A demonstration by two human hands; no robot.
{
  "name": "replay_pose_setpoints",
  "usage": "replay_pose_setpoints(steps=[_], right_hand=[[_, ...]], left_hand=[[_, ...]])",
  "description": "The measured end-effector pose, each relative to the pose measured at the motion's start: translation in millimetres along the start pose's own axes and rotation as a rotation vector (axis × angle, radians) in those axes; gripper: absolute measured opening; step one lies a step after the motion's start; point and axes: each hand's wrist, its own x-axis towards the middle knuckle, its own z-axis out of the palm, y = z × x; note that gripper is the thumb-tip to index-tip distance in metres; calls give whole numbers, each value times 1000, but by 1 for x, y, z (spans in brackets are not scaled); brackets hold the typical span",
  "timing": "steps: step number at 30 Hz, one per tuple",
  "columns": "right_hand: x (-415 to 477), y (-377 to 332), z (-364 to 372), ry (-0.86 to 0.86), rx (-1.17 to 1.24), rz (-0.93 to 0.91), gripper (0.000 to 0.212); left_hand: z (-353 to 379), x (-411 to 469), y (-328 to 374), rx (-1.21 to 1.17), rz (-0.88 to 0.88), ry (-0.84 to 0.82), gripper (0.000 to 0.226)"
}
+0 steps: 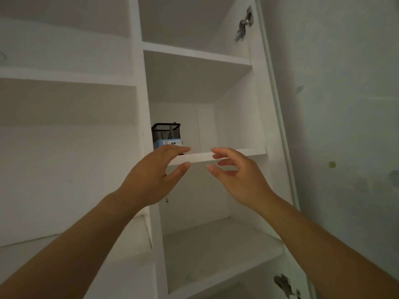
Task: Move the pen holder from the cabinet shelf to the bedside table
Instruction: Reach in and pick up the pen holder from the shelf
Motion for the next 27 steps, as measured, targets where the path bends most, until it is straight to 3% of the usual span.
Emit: replay_pose_setpoints(steps=[14,27], right_hand=[[96,30,22,-53,96,-152,40],[168,45,67,-95,114,-217,46]], left_hand=[[-12,53,-30,310,-155,159,47],[-15,94,-58,424,-142,302,54]])
